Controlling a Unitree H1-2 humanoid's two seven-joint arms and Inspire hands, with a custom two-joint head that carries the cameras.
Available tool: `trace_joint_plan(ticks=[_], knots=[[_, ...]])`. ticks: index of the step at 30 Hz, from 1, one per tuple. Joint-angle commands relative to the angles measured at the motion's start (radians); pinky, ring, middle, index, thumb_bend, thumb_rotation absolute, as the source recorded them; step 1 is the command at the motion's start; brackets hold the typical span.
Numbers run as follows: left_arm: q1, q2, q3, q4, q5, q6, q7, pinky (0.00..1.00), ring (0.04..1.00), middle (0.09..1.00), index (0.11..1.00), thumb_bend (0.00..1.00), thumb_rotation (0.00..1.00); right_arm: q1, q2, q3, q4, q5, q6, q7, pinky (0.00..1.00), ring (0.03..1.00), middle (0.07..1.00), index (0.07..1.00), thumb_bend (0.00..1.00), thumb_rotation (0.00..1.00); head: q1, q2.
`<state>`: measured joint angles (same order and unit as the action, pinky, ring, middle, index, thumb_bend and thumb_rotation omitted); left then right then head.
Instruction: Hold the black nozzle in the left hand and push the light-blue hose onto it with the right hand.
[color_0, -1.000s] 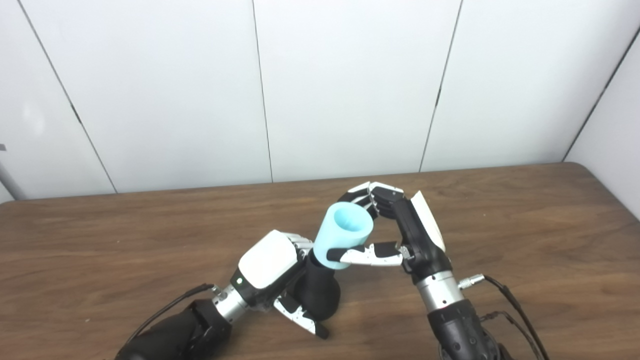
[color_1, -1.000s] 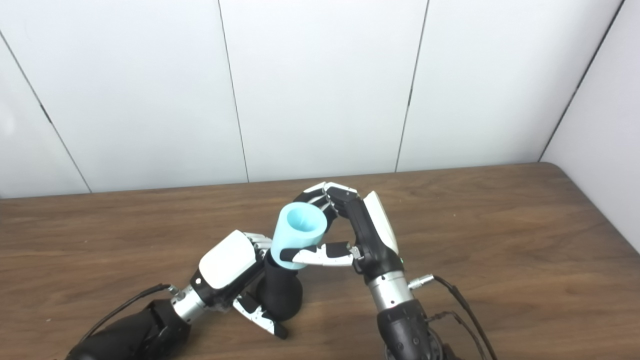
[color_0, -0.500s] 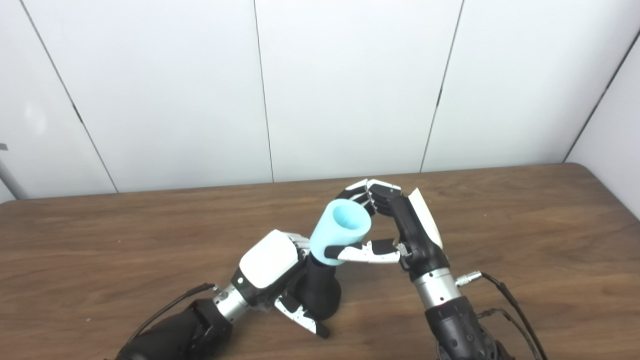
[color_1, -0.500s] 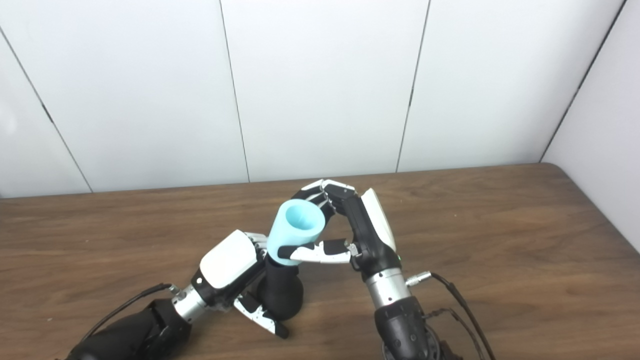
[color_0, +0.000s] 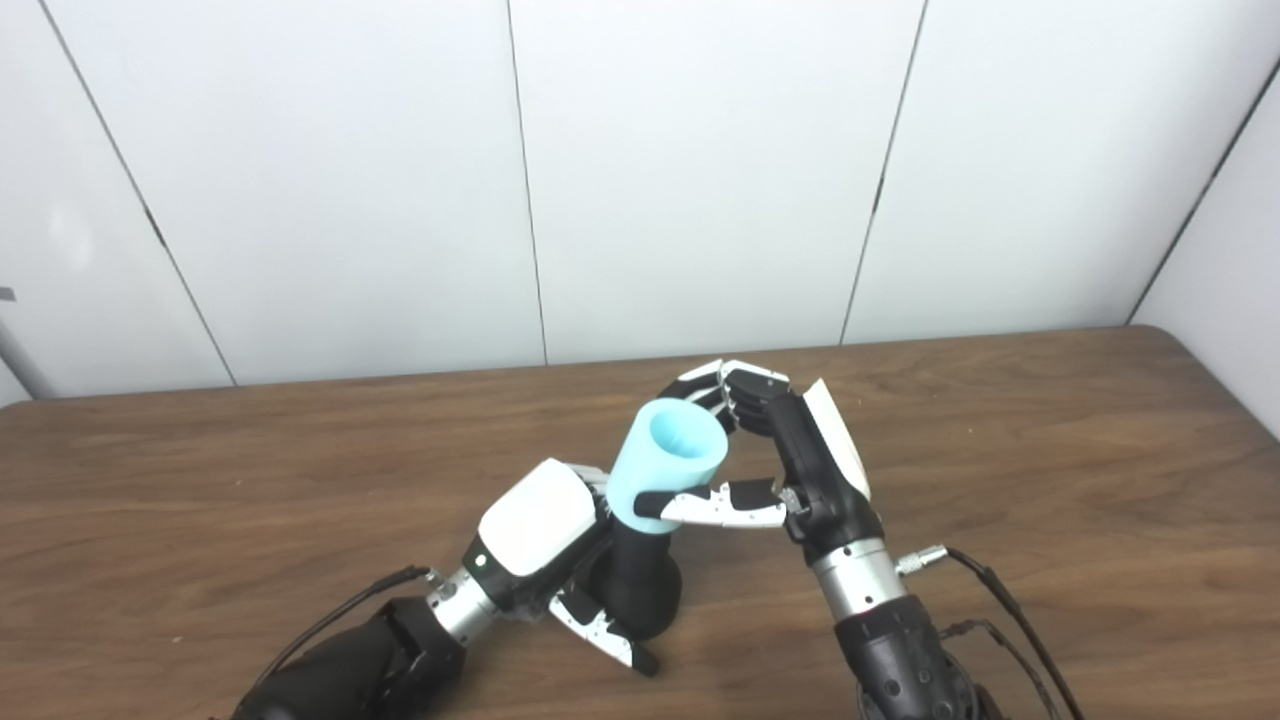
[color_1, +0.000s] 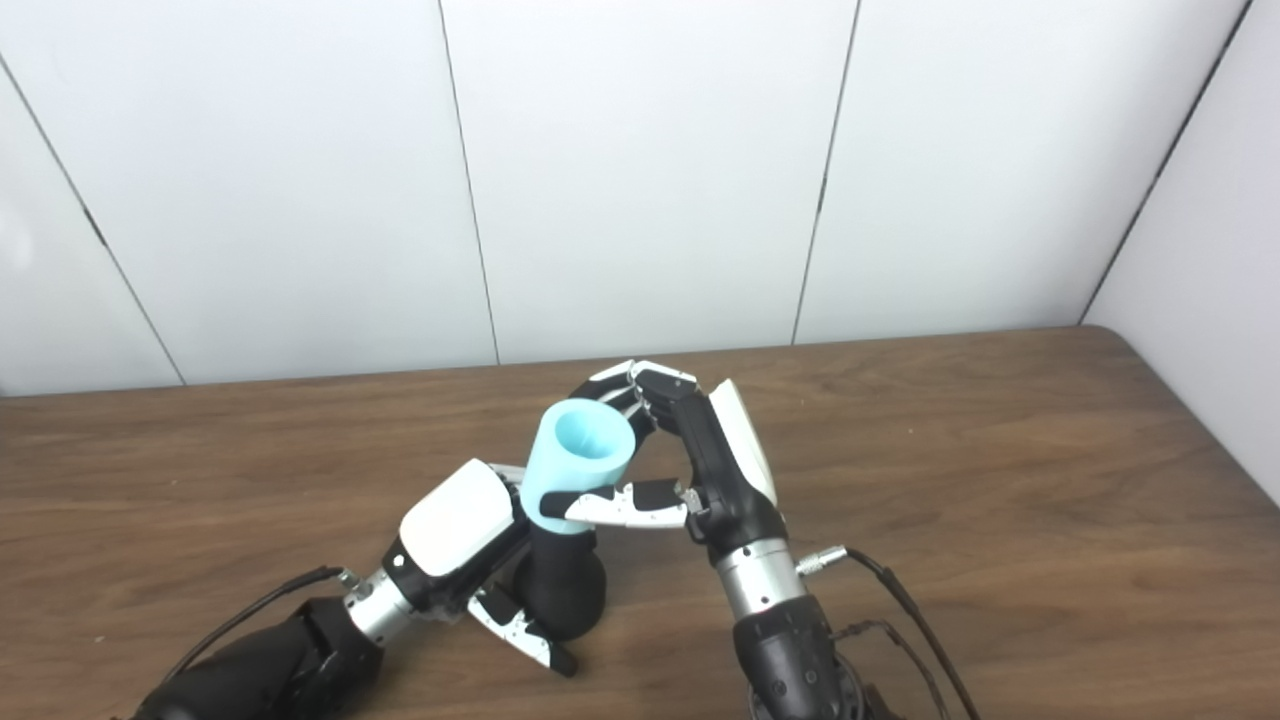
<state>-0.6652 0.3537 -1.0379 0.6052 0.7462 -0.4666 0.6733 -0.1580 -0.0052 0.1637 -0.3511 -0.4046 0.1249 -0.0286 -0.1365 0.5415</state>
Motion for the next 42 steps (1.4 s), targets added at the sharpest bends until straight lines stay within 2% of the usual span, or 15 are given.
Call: trace_joint_plan(ticks=[1, 14, 19, 21, 25, 27, 31, 39, 40, 42], knots=[[0.213, -0.085, -0.096, 0.087, -0.004, -0.003, 0.025, 0.42, 0.479, 0.506, 0.459, 0.52, 0.00, -0.021, 0.019, 0.013, -0.032, 0.001, 0.012, 0.018, 0.35, 0.407, 0.458, 0.531, 0.52, 0.00, 0.000, 0.000], [0.212, -0.075, -0.093, 0.073, -0.011, -0.003, 0.004, 0.43, 0.484, 0.507, 0.460, 0.52, 0.00, -0.030, -0.033, 0.024, -0.060, -0.024, 0.067, 0.067, 0.31, 0.378, 0.449, 0.539, 0.52, 0.00, -0.008, 0.016], [0.211, -0.076, -0.094, 0.071, -0.019, -0.003, 0.005, 0.43, 0.484, 0.507, 0.459, 0.52, 0.00, -0.037, -0.058, 0.034, -0.079, -0.050, 0.092, 0.084, 0.23, 0.309, 0.442, 0.541, 0.52, 0.00, -0.009, 0.018], [0.210, -0.077, -0.094, 0.075, -0.015, -0.003, 0.009, 0.43, 0.485, 0.508, 0.458, 0.52, 0.00, -0.038, -0.064, 0.035, -0.085, -0.048, 0.095, 0.087, 0.25, 0.330, 0.443, 0.540, 0.52, 0.00, -0.009, 0.018], [0.211, -0.077, -0.094, 0.075, -0.013, -0.003, 0.010, 0.43, 0.487, 0.508, 0.458, 0.52, 0.00, -0.037, -0.069, 0.033, -0.092, -0.048, 0.093, 0.084, 0.27, 0.343, 0.445, 0.539, 0.52, 0.00, -0.009, 0.017], [0.211, -0.077, -0.094, 0.076, -0.010, -0.003, 0.013, 0.43, 0.484, 0.508, 0.458, 0.52, 0.00, -0.035, -0.067, 0.031, -0.093, -0.047, 0.090, 0.080, 0.22, 0.291, 0.443, 0.540, 0.52, 0.00, -0.007, 0.017], [0.212, -0.074, -0.094, 0.071, -0.018, -0.003, 0.005, 0.43, 0.486, 0.508, 0.458, 0.52, 0.00, -0.030, -0.063, 0.029, -0.099, -0.052, 0.091, 0.078, 0.19, 0.263, 0.441, 0.541, 0.52, 0.00, -0.009, 0.019], [0.212, -0.078, -0.097, 0.081, -0.007, -0.003, 0.028, 0.43, 0.479, 0.508, 0.458, 0.52, 0.00, -0.030, -0.065, 0.029, -0.118, -0.069, 0.116, 0.089, 0.20, 0.284, 0.440, 0.542, 0.52, 0.00, -0.009, 0.020], [0.211, -0.078, -0.098, 0.081, -0.011, -0.003, 0.026, 0.42, 0.478, 0.507, 0.458, 0.52, 0.00, -0.031, -0.068, 0.030, -0.121, -0.076, 0.121, 0.092, 0.17, 0.245, 0.440, 0.541, 0.52, 0.00, -0.009, 0.020], [0.211, -0.077, -0.098, 0.079, -0.014, -0.003, 0.021, 0.43, 0.481, 0.507, 0.458, 0.52, 0.00, -0.034, -0.073, 0.030, -0.128, -0.088, 0.132, 0.099, 0.16, 0.237, 0.444, 0.539, 0.52, 0.00, -0.009, 0.020]])
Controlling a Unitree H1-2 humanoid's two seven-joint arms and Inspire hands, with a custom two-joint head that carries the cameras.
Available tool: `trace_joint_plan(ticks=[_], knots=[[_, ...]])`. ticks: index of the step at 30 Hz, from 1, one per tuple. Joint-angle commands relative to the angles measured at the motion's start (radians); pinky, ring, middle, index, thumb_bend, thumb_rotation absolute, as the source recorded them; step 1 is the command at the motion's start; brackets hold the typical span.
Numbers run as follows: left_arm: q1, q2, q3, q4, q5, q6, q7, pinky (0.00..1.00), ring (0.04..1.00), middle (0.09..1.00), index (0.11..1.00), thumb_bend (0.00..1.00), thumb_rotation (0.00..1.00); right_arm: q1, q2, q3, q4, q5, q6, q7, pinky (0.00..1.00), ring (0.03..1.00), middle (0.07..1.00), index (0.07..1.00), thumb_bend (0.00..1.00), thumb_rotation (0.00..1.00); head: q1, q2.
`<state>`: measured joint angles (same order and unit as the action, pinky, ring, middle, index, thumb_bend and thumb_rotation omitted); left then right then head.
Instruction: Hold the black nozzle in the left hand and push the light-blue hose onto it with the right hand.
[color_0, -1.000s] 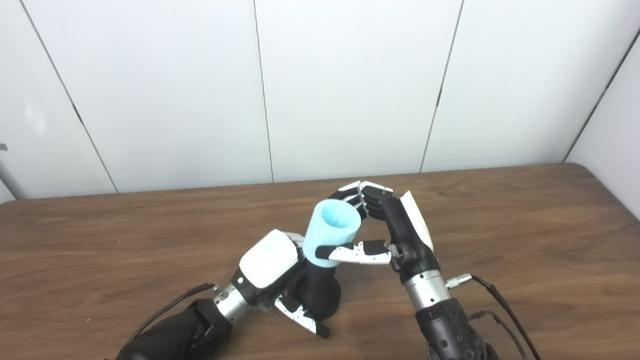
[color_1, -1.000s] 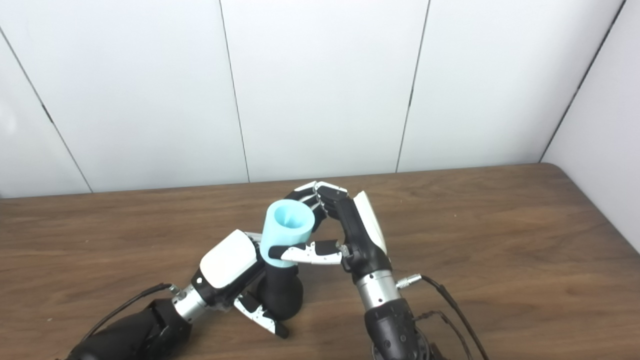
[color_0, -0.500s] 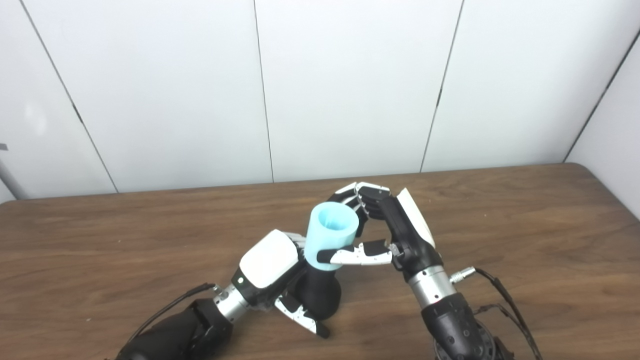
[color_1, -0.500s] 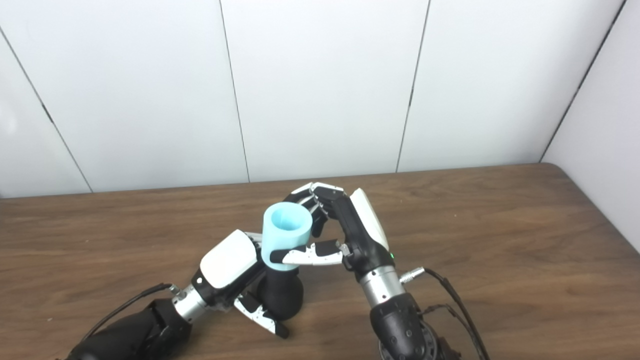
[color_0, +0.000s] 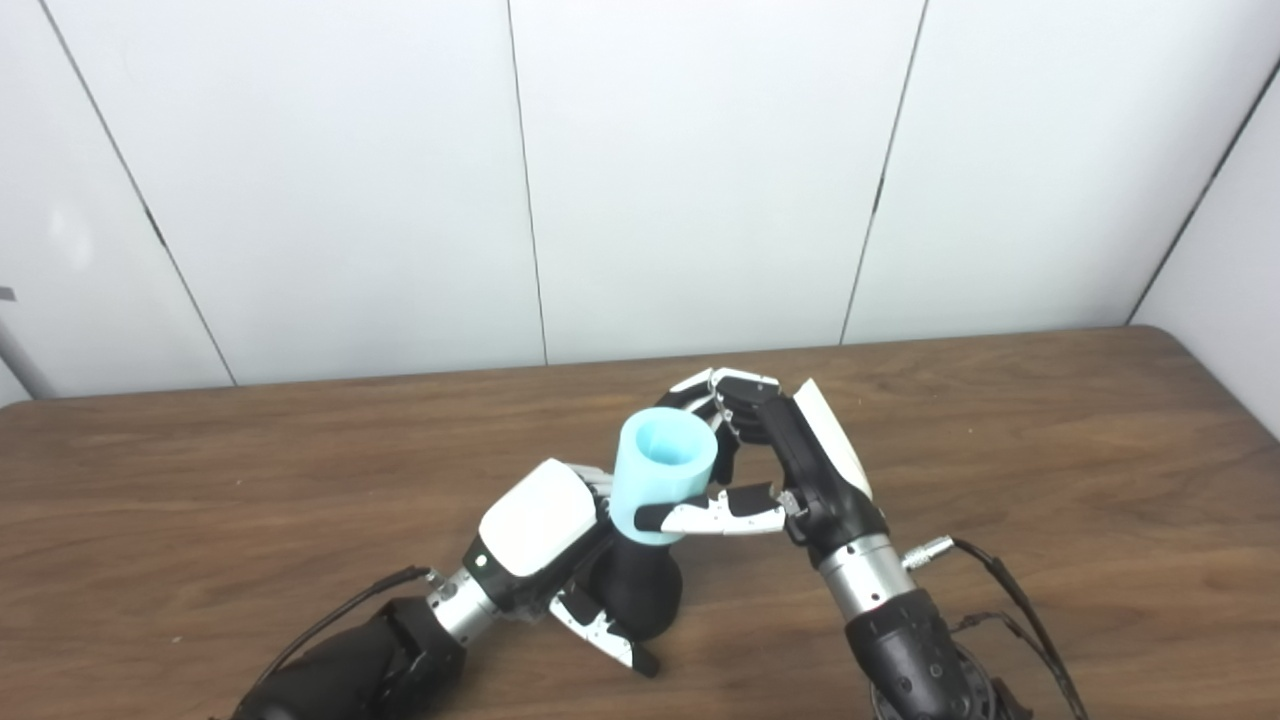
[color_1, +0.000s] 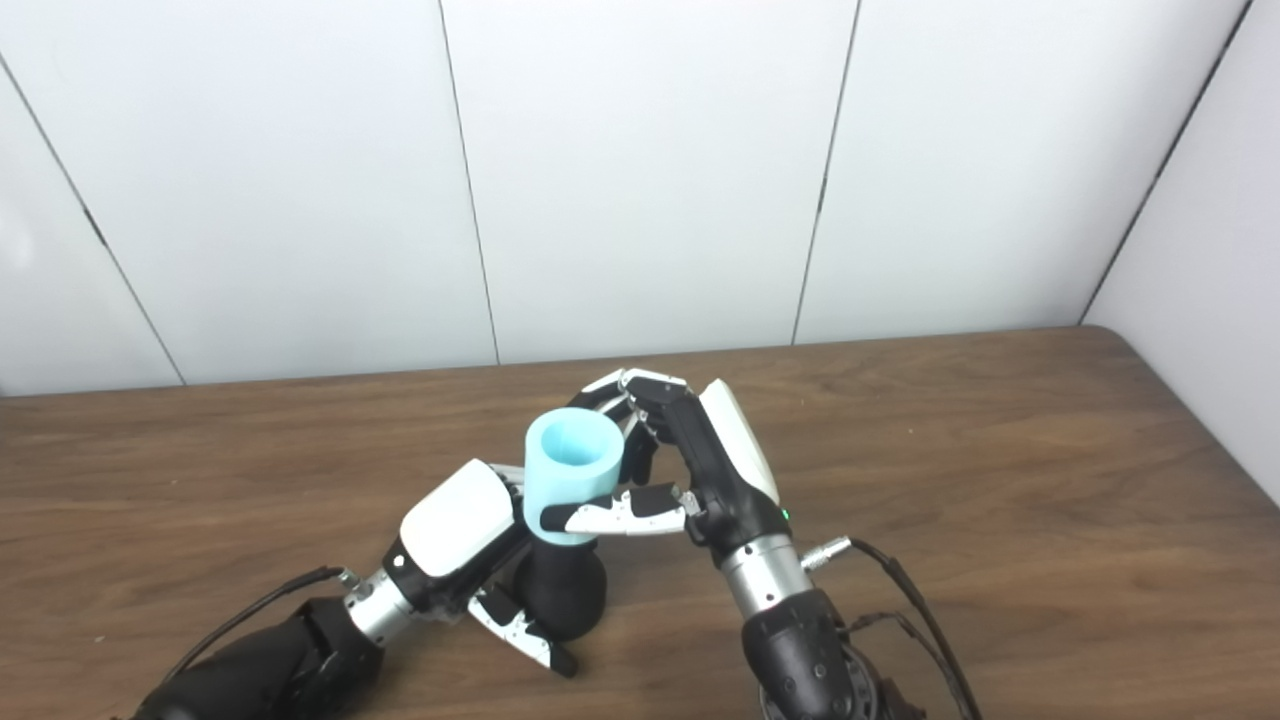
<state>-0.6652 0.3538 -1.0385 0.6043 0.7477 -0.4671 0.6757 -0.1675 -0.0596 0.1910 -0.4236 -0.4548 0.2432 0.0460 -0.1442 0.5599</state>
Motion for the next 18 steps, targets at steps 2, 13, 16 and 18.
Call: trace_joint_plan(ticks=[2, 13, 16, 18], knots=[[0.212, -0.077, -0.095, 0.079, -0.016, -0.003, 0.015, 0.43, 0.481, 0.507, 0.458, 0.52, 0.00, -0.025, -0.021, 0.000, -0.061, -0.043, 0.023, 0.030, 0.16, 0.239, 0.445, 0.539, 0.52, 0.00, -0.001, 0.001], [0.214, -0.073, -0.094, 0.072, -0.017, -0.003, 0.014, 0.42, 0.481, 0.507, 0.458, 0.52, 0.00, -0.004, -0.023, 0.002, -0.079, -0.052, 0.030, 0.049, 0.19, 0.270, 0.450, 0.537, 0.52, 0.00, -0.003, 0.004], [0.213, -0.072, -0.097, 0.072, -0.018, -0.003, 0.013, 0.42, 0.482, 0.507, 0.458, 0.52, 0.00, 0.001, -0.022, 0.004, -0.081, -0.051, 0.028, 0.049, 0.20, 0.274, 0.450, 0.537, 0.52, 0.00, -0.003, 0.005], [0.213, -0.071, -0.096, 0.070, -0.021, -0.003, 0.009, 0.42, 0.483, 0.508, 0.457, 0.52, 0.00, 0.003, -0.024, 0.006, -0.082, -0.055, 0.025, 0.049, 0.20, 0.276, 0.451, 0.536, 0.52, 0.00, -0.003, 0.006]])
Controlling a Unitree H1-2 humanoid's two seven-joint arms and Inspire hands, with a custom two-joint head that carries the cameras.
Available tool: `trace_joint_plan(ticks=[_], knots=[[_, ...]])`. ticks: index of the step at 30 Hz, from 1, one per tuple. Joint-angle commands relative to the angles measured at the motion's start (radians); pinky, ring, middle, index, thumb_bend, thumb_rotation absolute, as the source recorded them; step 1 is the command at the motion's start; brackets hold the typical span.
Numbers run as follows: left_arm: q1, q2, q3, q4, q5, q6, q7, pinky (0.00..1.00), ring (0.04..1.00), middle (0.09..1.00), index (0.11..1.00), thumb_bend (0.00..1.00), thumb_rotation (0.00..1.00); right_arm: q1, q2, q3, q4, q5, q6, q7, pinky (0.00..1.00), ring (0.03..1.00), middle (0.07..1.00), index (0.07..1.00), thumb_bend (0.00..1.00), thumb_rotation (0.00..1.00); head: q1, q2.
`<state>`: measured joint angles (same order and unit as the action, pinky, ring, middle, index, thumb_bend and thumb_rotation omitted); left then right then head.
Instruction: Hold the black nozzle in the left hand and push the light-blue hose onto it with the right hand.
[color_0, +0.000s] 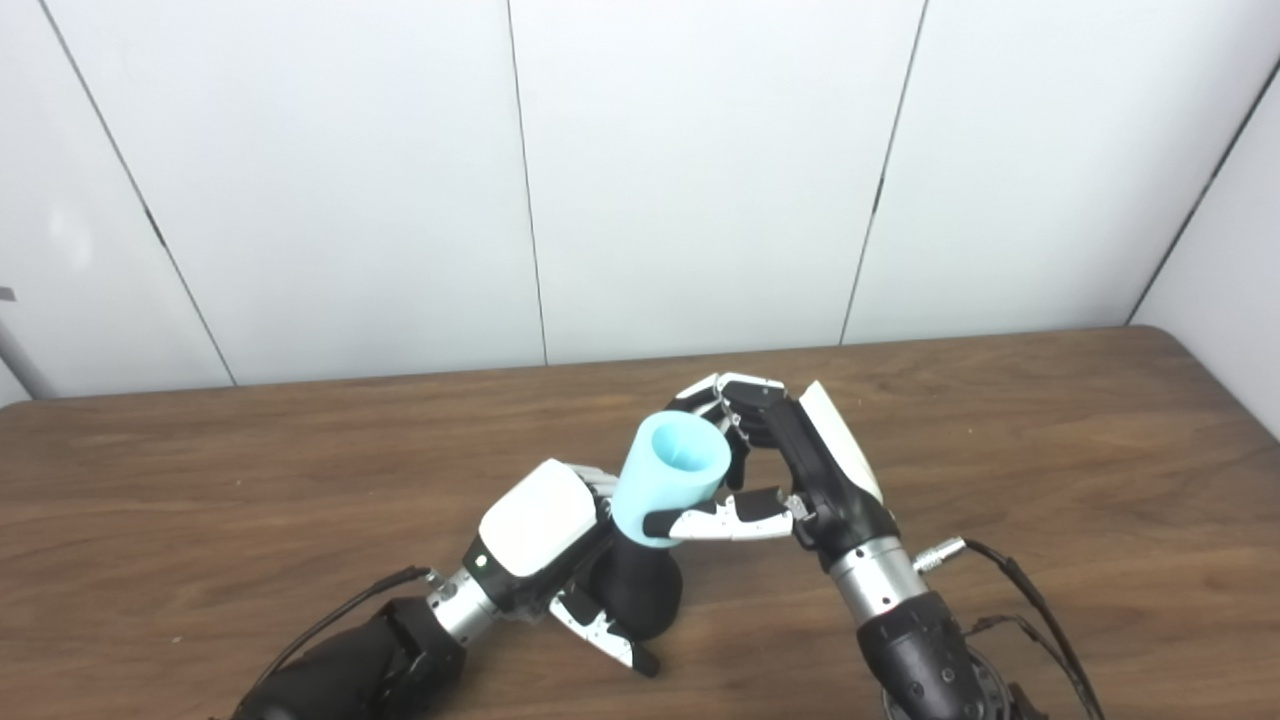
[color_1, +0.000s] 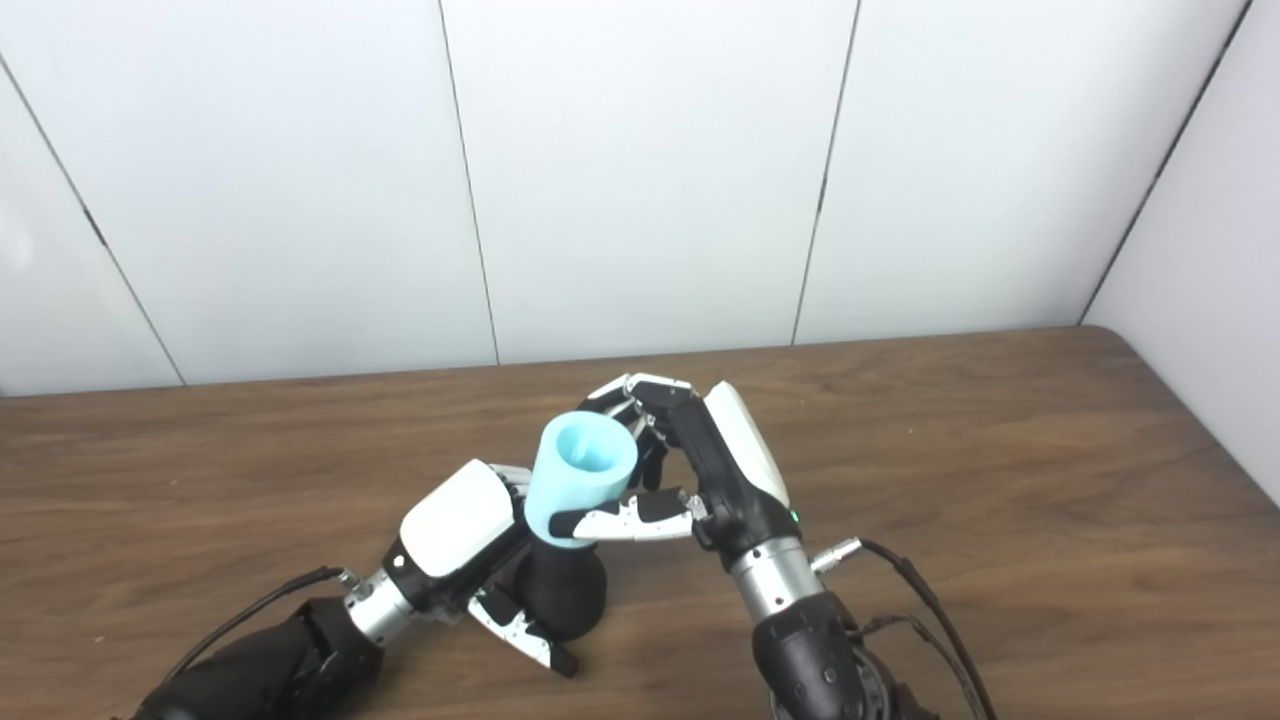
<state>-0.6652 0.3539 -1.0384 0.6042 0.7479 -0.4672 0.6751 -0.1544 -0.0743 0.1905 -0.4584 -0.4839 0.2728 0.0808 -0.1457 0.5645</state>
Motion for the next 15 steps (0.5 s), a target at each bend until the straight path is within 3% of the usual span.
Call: trace_joint_plan(ticks=[1, 15], knots=[[0.213, -0.072, -0.095, 0.071, -0.020, -0.003, 0.010, 0.43, 0.484, 0.509, 0.457, 0.52, 0.00, -0.009, -0.010, 0.008, -0.047, -0.030, -0.009, 0.013, 0.19, 0.267, 0.451, 0.536, 0.52, 0.00, -0.001, 0.001], [0.214, -0.076, -0.093, 0.076, -0.011, -0.003, 0.016, 0.42, 0.481, 0.507, 0.458, 0.52, 0.00, -0.001, -0.004, 0.025, -0.035, -0.012, -0.031, 0.016, 0.17, 0.252, 0.445, 0.537, 0.52, 0.00, 0.002, 0.002]])
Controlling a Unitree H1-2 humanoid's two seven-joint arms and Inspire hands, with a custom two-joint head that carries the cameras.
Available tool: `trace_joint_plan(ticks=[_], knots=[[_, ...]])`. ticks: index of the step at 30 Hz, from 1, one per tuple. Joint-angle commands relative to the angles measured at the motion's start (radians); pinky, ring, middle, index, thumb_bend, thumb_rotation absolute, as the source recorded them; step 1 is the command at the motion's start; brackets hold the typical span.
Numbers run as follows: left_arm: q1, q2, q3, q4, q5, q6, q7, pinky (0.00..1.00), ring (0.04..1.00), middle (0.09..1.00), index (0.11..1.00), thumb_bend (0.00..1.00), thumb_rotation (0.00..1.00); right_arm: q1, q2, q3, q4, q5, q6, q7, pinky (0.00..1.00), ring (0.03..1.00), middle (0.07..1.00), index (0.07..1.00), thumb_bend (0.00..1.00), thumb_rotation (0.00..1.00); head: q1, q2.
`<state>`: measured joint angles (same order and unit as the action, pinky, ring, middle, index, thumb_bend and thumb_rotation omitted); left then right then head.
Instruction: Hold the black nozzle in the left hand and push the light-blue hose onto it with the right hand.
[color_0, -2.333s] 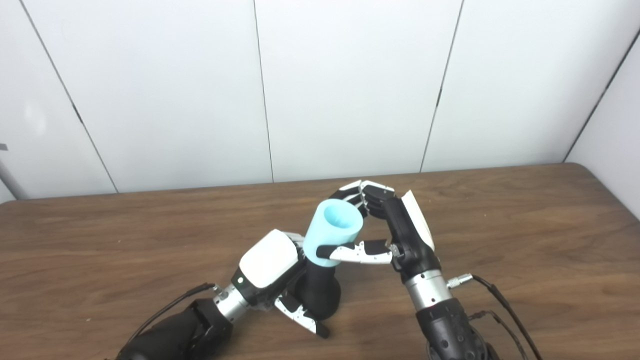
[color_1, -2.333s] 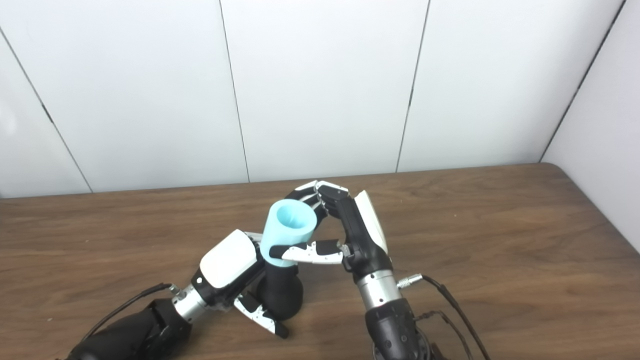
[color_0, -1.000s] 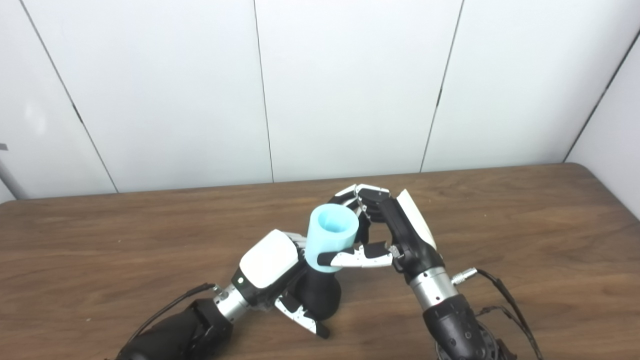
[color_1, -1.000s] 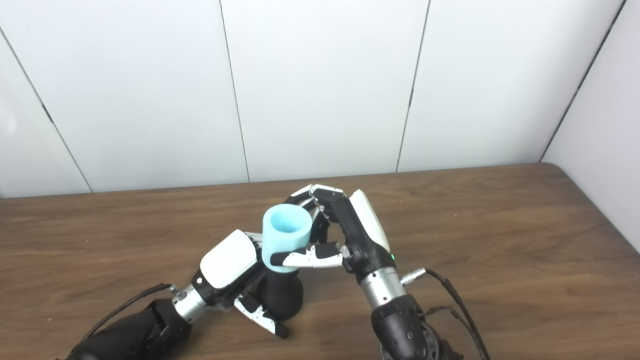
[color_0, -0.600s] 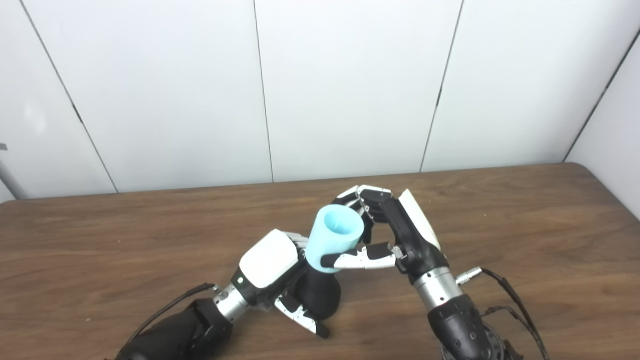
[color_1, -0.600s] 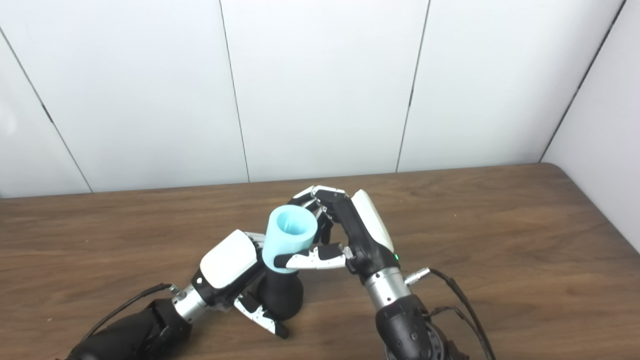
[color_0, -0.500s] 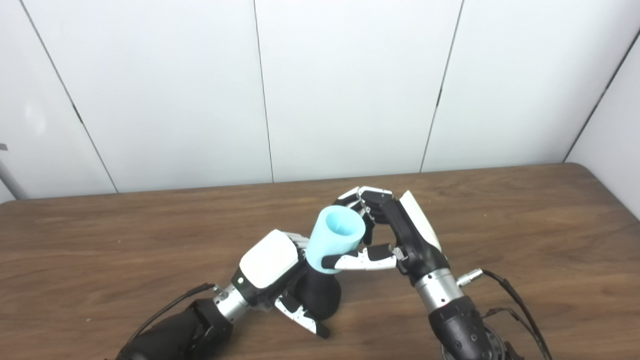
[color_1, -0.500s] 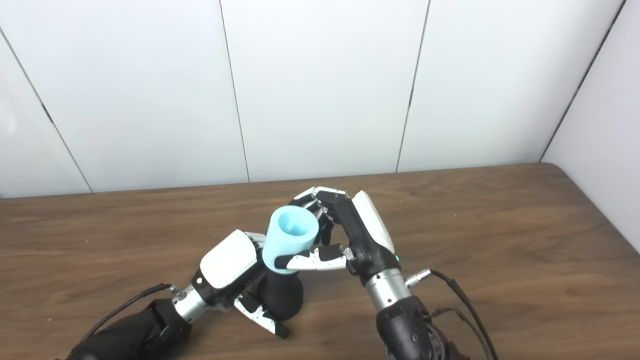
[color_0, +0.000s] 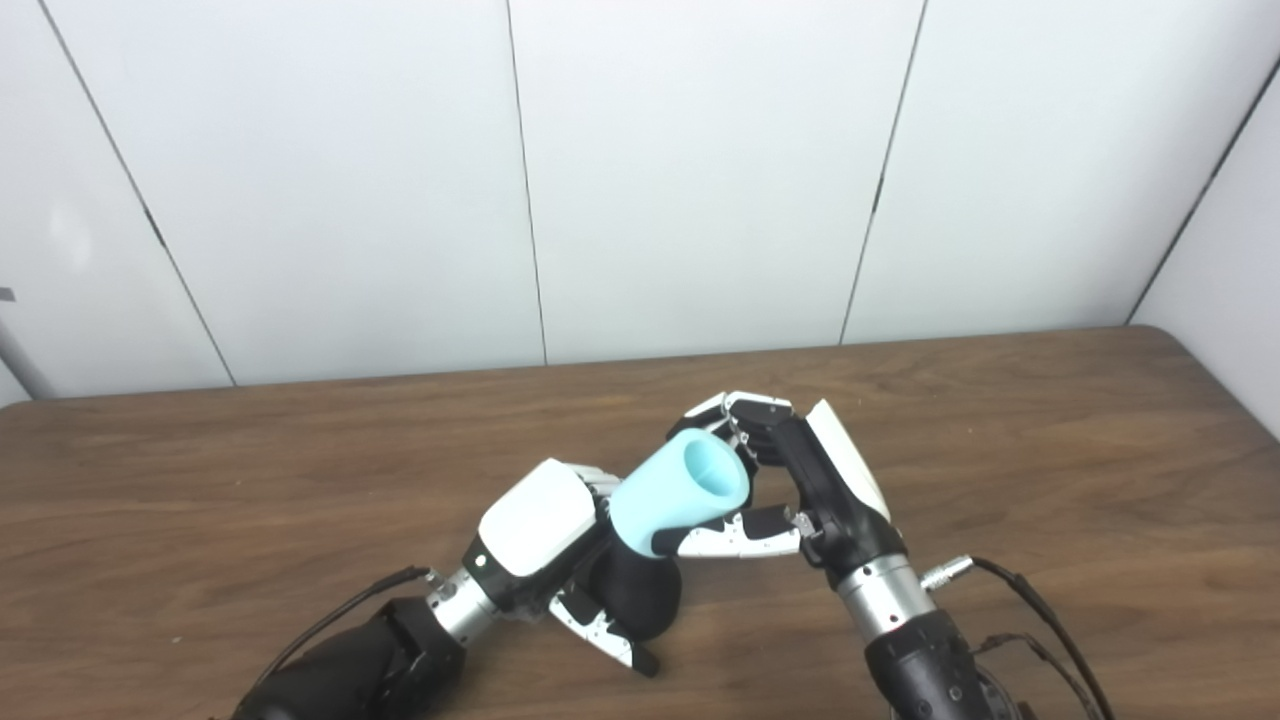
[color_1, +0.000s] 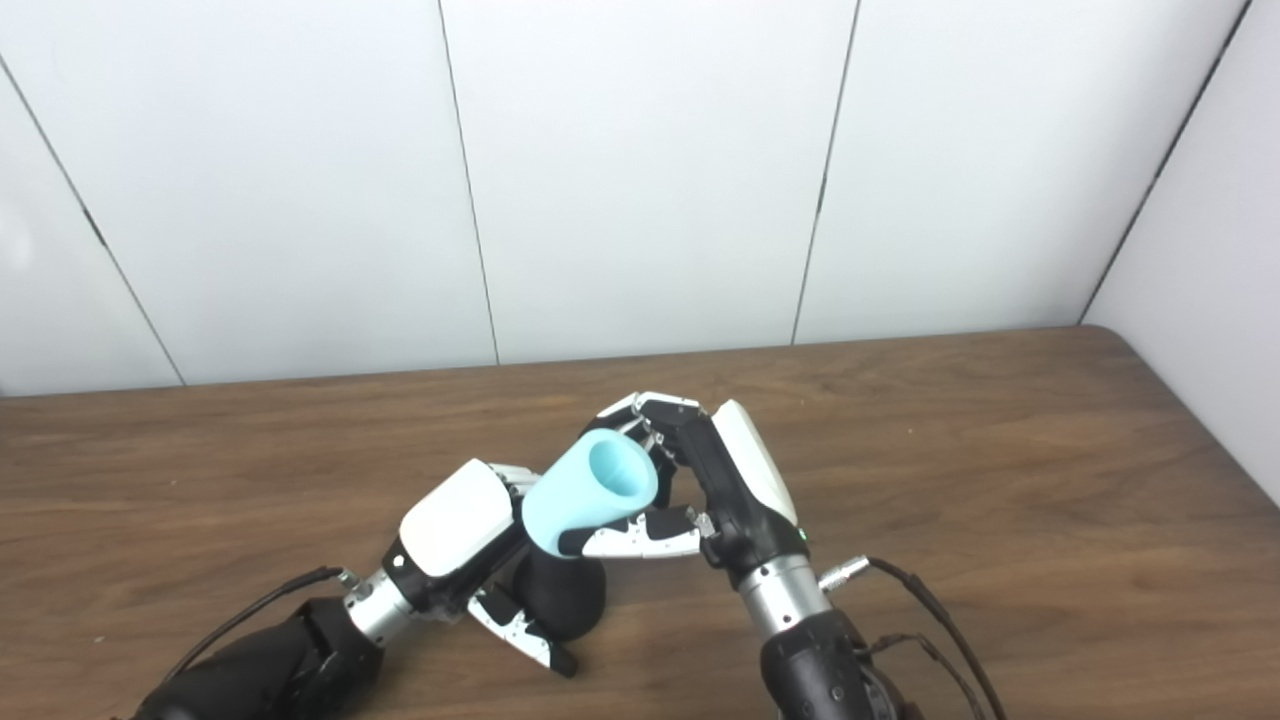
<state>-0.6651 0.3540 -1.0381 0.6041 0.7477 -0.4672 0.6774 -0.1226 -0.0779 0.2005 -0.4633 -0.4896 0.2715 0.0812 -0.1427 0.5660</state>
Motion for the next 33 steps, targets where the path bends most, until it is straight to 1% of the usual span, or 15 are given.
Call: trace_joint_plan(ticks=[1, 4, 6, 8, 13, 18, 22, 24, 30, 33], knots=[[0.214, -0.076, -0.093, 0.077, -0.010, -0.003, 0.014, 0.42, 0.480, 0.507, 0.458, 0.52, 0.00, -0.033, 0.000, 0.016, -0.029, -0.008, -0.029, 0.016, 0.18, 0.260, 0.447, 0.537, 0.52, 0.00, -0.001, 0.000], [0.214, -0.077, -0.091, 0.078, -0.010, -0.003, 0.006, 0.42, 0.481, 0.509, 0.457, 0.52, 0.00, -0.037, 0.000, 0.023, -0.027, -0.015, -0.025, 0.021, 0.21, 0.299, 0.449, 0.536, 0.52, 0.00, -0.002, -0.001], [0.214, -0.078, -0.089, 0.076, -0.009, -0.003, 0.003, 0.42, 0.483, 0.509, 0.457, 0.52, 0.00, -0.040, -0.001, 0.029, -0.026, -0.025, -0.026, 0.023, 0.20, 0.277, 0.447, 0.539, 0.52, 0.00, -0.001, -0.002], [0.213, -0.080, -0.094, 0.078, -0.013, -0.003, 0.013, 0.42, 0.480, 0.508, 0.458, 0.52, 0.00, -0.045, -0.001, 0.031, -0.023, -0.028, -0.031, 0.022, 0.15, 0.221, 0.440, 0.542, 0.52, 0.00, 0.000, -0.003], [0.210, -0.090, -0.096, 0.095, 0.000, -0.003, 0.027, 0.41, 0.477, 0.507, 0.458, 0.52, 0.00, -0.062, -0.006, 0.031, -0.024, -0.032, -0.029, 0.028, 0.15, 0.214, 0.439, 0.540, 0.52, 0.00, 0.001, -0.005], [0.209, -0.096, -0.092, 0.099, 0.003, -0.003, 0.022, 0.42, 0.477, 0.506, 0.459, 0.52, 0.00, -0.088, -0.022, 0.032, -0.028, -0.047, -0.033, 0.041, 0.15, 0.228, 0.441, 0.540, 0.52, 0.00, 0.000, -0.009], [0.211, -0.099, -0.085, 0.094, -0.002, -0.003, 0.005, 0.42, 0.480, 0.506, 0.460, 0.52, 0.00, -0.114, -0.036, 0.029, -0.042, -0.072, -0.017, 0.062, 0.15, 0.233, 0.433, 0.538, 0.52, 0.00, 0.002, -0.010], [0.210, -0.100, -0.087, 0.096, -0.002, -0.003, 0.009, 0.42, 0.478, 0.506, 0.460, 0.52, 0.00, -0.127, -0.044, 0.027, -0.051, -0.086, -0.003, 0.078, 0.15, 0.237, 0.432, 0.538, 0.52, 0.00, 0.001, -0.010], [0.211, -0.102, -0.086, 0.097, -0.008, -0.003, 0.011, 0.42, 0.475, 0.506, 0.460, 0.52, 0.00, -0.156, -0.065, 0.019, -0.068, -0.099, 0.023, 0.130, 0.13, 0.209, 0.422, 0.537, 0.52, 0.00, 0.002, -0.009], [0.210, -0.102, -0.086, 0.098, -0.003, -0.003, 0.012, 0.42, 0.474, 0.506, 0.460, 0.52, 0.00, -0.171, -0.077, 0.022, -0.080, -0.112, 0.043, 0.162, 0.14, 0.218, 0.426, 0.537, 0.52, 0.00, 0.002, -0.010]])
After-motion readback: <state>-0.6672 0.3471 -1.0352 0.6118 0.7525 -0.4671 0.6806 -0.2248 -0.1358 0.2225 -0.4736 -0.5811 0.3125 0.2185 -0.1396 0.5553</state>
